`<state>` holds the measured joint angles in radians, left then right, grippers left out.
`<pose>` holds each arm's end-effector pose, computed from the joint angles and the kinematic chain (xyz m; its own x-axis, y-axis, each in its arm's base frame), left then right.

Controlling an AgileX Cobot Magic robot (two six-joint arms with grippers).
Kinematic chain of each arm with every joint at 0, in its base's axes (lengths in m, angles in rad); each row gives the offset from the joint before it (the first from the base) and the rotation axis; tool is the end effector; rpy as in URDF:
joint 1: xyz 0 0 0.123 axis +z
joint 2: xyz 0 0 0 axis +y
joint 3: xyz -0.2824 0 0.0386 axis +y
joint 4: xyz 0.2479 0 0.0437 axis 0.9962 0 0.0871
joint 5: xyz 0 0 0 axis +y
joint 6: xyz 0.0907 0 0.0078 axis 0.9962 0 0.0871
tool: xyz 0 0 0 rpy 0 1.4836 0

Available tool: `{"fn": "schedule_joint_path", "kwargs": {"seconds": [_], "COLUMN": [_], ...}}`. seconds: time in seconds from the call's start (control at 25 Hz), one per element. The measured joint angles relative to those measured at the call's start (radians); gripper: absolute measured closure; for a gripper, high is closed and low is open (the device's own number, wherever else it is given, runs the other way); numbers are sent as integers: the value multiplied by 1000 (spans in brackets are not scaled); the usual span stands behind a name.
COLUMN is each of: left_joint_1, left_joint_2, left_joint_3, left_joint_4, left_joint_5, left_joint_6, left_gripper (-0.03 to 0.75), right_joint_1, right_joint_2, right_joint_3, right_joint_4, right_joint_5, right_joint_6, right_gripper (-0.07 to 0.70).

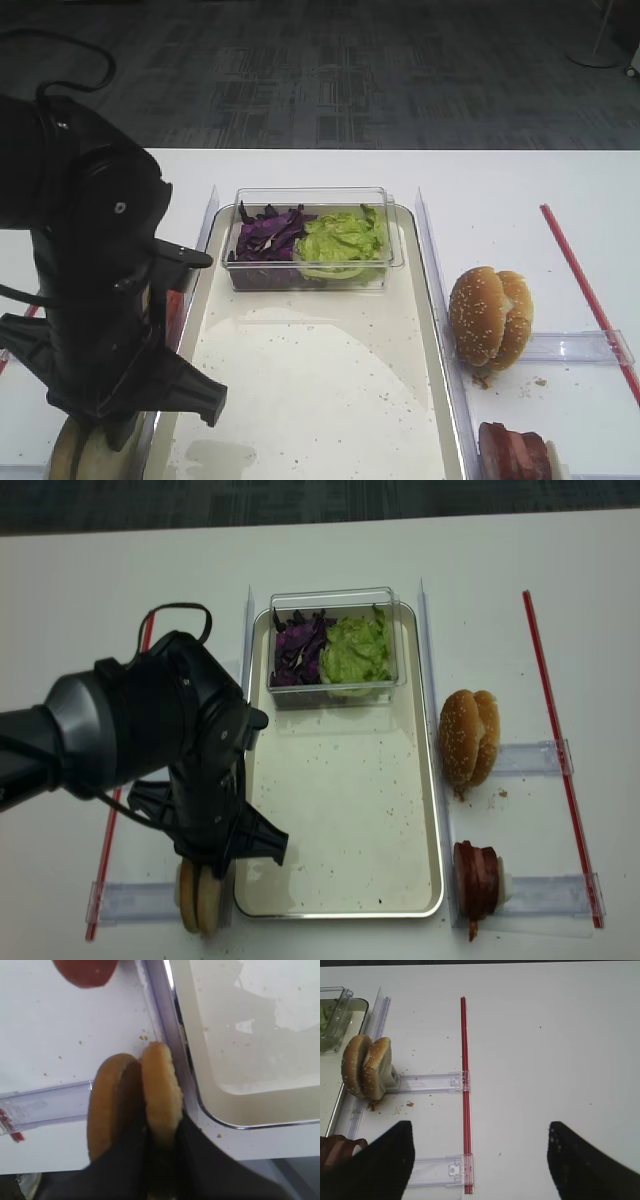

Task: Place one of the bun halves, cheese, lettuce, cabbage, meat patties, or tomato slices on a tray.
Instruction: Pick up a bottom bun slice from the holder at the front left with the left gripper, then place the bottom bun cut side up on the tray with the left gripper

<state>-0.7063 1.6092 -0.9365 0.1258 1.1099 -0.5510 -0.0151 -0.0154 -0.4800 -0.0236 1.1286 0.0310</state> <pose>0.2040 -0.1606 0.1936 -0.9758 0.2122 0.0536 0.2181 0.9634 0.1557 -0.0079 -0.0018 0.2662 -0.5183 0.0287 -0.8547 0.0442 0.9990 0.0068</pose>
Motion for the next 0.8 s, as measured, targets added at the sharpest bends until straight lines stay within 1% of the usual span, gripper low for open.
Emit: {"fn": "schedule_joint_path", "kwargs": {"seconds": [0.24,0.32,0.68,0.8], "left_joint_1": [0,0,0,0], "left_joint_2": [0,0,0,0], "left_joint_3": [-63,-87,-206,-225], "left_joint_4": [0,0,-2,-2], "left_joint_5": [69,84,96,96], "left_joint_6": [13,18,52,65], "left_gripper": [652,653,653,653], "right_joint_1": [0,0,0,0], "right_joint_2": [0,0,0,0], "right_joint_3": [0,0,0,0], "right_joint_4": [0,0,0,0], "right_joint_5": [0,0,0,0], "right_joint_6": [0,0,0,0], "right_gripper": [61,61,61,61]}}
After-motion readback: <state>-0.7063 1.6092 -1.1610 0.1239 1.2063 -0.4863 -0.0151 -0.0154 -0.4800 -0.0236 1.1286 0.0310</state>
